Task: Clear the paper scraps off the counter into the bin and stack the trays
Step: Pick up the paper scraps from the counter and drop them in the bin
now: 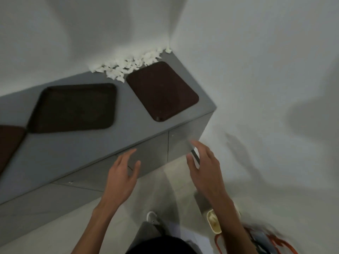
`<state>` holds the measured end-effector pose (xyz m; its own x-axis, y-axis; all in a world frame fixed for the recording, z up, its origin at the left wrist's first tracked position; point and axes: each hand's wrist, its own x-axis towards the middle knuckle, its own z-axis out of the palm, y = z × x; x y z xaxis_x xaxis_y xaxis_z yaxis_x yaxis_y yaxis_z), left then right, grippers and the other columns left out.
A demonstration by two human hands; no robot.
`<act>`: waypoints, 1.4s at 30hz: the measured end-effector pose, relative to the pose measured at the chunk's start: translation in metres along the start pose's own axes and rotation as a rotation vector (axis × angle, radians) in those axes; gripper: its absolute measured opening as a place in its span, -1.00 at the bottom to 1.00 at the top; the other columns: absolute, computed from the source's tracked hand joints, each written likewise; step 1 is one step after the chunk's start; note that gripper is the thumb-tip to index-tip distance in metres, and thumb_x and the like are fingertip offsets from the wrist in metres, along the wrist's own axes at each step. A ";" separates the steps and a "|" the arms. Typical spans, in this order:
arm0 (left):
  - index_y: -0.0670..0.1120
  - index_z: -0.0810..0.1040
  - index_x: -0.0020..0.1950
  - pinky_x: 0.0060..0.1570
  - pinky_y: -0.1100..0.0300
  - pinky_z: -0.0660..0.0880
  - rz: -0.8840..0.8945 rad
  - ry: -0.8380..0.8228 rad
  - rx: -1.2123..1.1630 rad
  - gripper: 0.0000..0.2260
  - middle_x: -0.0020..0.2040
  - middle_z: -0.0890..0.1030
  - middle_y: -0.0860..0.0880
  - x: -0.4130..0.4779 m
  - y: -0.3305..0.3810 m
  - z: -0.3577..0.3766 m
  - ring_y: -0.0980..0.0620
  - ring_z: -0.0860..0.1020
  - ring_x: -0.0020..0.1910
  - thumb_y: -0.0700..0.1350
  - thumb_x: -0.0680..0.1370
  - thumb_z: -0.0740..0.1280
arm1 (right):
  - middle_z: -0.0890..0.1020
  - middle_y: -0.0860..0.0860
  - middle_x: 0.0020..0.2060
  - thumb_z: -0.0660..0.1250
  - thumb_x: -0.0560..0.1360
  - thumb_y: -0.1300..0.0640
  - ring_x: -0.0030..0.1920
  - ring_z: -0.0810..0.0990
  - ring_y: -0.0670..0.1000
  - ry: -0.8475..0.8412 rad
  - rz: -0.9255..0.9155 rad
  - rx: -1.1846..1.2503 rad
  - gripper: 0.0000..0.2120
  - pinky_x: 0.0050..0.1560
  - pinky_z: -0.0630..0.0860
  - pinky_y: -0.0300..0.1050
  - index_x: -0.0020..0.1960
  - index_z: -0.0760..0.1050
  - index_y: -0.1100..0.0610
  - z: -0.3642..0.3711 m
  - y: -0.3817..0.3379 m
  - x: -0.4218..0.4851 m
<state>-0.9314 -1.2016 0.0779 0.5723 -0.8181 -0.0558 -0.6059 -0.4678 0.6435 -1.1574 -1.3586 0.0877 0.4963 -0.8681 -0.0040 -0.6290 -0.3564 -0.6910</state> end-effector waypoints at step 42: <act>-0.18 0.51 0.22 0.09 -0.16 0.56 -0.096 -0.183 0.494 -0.79 0.23 0.46 -0.16 0.539 -0.126 -0.010 -0.29 0.59 0.13 -0.31 0.59 0.28 | 0.57 -0.09 0.27 0.29 0.68 0.05 0.25 0.57 -0.08 -0.396 -0.258 -0.135 -0.77 0.23 0.58 -0.08 0.33 0.52 -0.05 0.175 -0.078 0.494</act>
<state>-0.5410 -1.5802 -0.0254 0.5590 -0.7881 -0.2578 -0.7688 -0.6090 0.1949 -0.7578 -1.6993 0.0132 0.8189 -0.5572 -0.1375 -0.5145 -0.6067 -0.6059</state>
